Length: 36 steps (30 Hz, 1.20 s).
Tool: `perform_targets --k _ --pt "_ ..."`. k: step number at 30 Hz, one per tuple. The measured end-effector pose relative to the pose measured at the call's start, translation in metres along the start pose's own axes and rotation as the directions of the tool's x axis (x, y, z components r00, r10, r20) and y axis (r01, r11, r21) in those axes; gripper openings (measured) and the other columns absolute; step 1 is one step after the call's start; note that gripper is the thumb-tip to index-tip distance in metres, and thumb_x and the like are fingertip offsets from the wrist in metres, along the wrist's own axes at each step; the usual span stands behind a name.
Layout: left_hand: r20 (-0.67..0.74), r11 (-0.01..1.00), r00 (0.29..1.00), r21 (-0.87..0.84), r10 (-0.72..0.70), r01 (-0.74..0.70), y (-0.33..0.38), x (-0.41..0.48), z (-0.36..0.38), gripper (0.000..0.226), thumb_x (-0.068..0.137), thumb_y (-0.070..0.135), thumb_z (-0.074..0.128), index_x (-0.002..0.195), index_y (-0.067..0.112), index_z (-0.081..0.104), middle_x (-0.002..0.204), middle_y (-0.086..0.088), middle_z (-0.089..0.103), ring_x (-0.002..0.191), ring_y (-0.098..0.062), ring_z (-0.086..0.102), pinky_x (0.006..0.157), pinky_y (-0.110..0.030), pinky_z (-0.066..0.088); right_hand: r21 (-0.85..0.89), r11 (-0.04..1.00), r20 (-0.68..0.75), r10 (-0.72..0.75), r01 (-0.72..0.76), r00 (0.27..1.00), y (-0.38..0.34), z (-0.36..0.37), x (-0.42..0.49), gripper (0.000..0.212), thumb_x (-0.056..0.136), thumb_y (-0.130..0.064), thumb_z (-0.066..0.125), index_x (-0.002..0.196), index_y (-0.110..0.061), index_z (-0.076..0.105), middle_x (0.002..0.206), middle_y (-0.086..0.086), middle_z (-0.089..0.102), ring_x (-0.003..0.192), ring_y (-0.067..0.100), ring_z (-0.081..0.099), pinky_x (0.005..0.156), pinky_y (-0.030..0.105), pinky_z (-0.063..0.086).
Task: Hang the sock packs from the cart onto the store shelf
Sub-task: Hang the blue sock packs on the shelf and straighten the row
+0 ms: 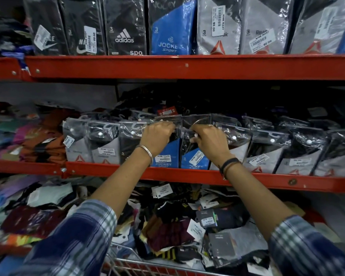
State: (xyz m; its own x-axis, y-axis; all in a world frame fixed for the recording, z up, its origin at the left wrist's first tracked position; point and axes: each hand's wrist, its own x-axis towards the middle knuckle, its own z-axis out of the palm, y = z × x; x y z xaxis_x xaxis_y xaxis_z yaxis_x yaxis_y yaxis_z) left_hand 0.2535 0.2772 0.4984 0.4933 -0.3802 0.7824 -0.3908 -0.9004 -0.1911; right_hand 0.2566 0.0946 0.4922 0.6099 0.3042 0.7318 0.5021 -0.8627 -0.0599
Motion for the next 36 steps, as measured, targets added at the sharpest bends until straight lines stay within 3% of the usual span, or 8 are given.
perform_targets --k 2,4,7,11,18,26,30,36 --pt "0.007 0.996 0.998 -0.061 -0.058 0.058 0.004 -0.004 0.008 0.039 0.054 -0.022 0.068 0.086 0.002 0.069 0.085 -0.014 0.072 0.076 -0.028 0.069 0.055 -0.035 0.058 -0.016 1.000 0.034 0.012 -0.012 0.999 0.000 0.001 0.000 0.030 0.085 -0.021 0.066 0.114 -0.011 0.061 0.099 0.010 0.072 0.093 0.029 0.065 0.064 0.034 0.049" --pt "0.012 0.992 0.998 -0.105 -0.061 0.062 0.007 -0.010 0.014 0.035 0.072 -0.012 0.066 0.104 0.001 0.064 0.105 -0.015 0.068 0.100 -0.030 0.063 0.084 -0.040 0.054 -0.051 0.999 0.071 0.019 -0.015 0.997 -0.003 0.000 0.001 0.035 0.086 -0.020 0.065 0.119 -0.010 0.057 0.108 0.012 0.069 0.100 0.029 0.063 0.072 0.035 0.050" --pt "0.081 0.998 0.995 -0.029 -0.055 0.057 0.008 -0.031 0.024 0.053 0.094 0.013 0.042 0.142 0.000 0.024 0.150 -0.014 0.027 0.140 -0.026 0.019 0.116 -0.042 0.013 -0.071 0.997 0.077 -0.007 0.012 0.997 -0.005 0.001 -0.004 0.055 0.085 -0.019 0.066 0.134 -0.008 0.044 0.132 0.014 0.055 0.120 0.029 0.051 0.098 0.037 0.042" --pt "0.140 0.998 0.988 0.032 -0.066 0.062 0.013 -0.069 0.042 0.072 0.095 0.041 0.028 0.146 0.010 -0.013 0.154 -0.007 -0.022 0.142 -0.022 -0.010 0.116 -0.039 -0.005 -0.129 0.985 -0.053 -0.122 0.115 0.991 -0.003 0.015 -0.039 0.062 0.090 -0.029 0.052 0.142 -0.007 0.028 0.152 0.014 0.028 0.140 0.027 0.022 0.117 0.045 0.012" --pt "0.189 0.993 0.976 0.071 -0.108 0.097 0.018 -0.092 0.067 0.071 0.095 0.058 0.008 0.145 0.013 -0.014 0.153 -0.005 -0.026 0.142 -0.024 -0.011 0.115 -0.043 -0.007 -0.248 0.945 0.159 -0.176 0.212 0.971 0.037 0.061 -0.085 0.071 0.093 -0.058 0.022 0.148 -0.019 -0.002 0.155 -0.006 -0.022 0.144 0.016 -0.010 0.117 0.039 -0.008" --pt "0.224 0.988 0.967 0.116 -0.123 0.099 0.016 -0.092 0.078 0.077 0.091 0.065 0.005 0.145 0.014 -0.014 0.152 -0.006 -0.027 0.141 -0.024 -0.015 0.113 -0.042 -0.015 -0.232 0.943 0.283 -0.169 0.238 0.944 0.045 0.064 -0.075 0.081 0.088 -0.070 0.004 0.147 -0.015 -0.007 0.154 -0.004 -0.025 0.144 0.017 -0.010 0.116 0.037 -0.014" --pt "0.253 0.989 0.959 0.115 -0.124 0.097 0.018 -0.093 0.070 0.079 0.090 0.066 0.006 0.146 0.012 -0.010 0.152 -0.007 -0.026 0.142 -0.025 -0.013 0.114 -0.042 -0.015 -0.186 0.932 0.362 -0.228 0.310 0.904 0.046 0.052 -0.073 0.081 0.089 -0.068 0.004 0.148 -0.013 0.003 0.157 0.003 -0.003 0.144 0.019 -0.007 0.116 0.038 -0.011" --pt "0.181 0.997 0.982 0.051 0.054 -0.064 0.060 -0.096 0.061 0.072 0.095 0.059 0.014 0.148 0.015 -0.005 0.155 -0.002 -0.017 0.143 -0.022 -0.006 0.115 -0.044 -0.005 -0.038 0.941 0.236 -0.317 0.335 0.918 0.075 0.016 -0.102 0.066 0.095 -0.057 0.019 0.148 -0.018 0.013 0.156 -0.001 0.009 0.143 0.009 -0.005 0.116 0.031 -0.004"
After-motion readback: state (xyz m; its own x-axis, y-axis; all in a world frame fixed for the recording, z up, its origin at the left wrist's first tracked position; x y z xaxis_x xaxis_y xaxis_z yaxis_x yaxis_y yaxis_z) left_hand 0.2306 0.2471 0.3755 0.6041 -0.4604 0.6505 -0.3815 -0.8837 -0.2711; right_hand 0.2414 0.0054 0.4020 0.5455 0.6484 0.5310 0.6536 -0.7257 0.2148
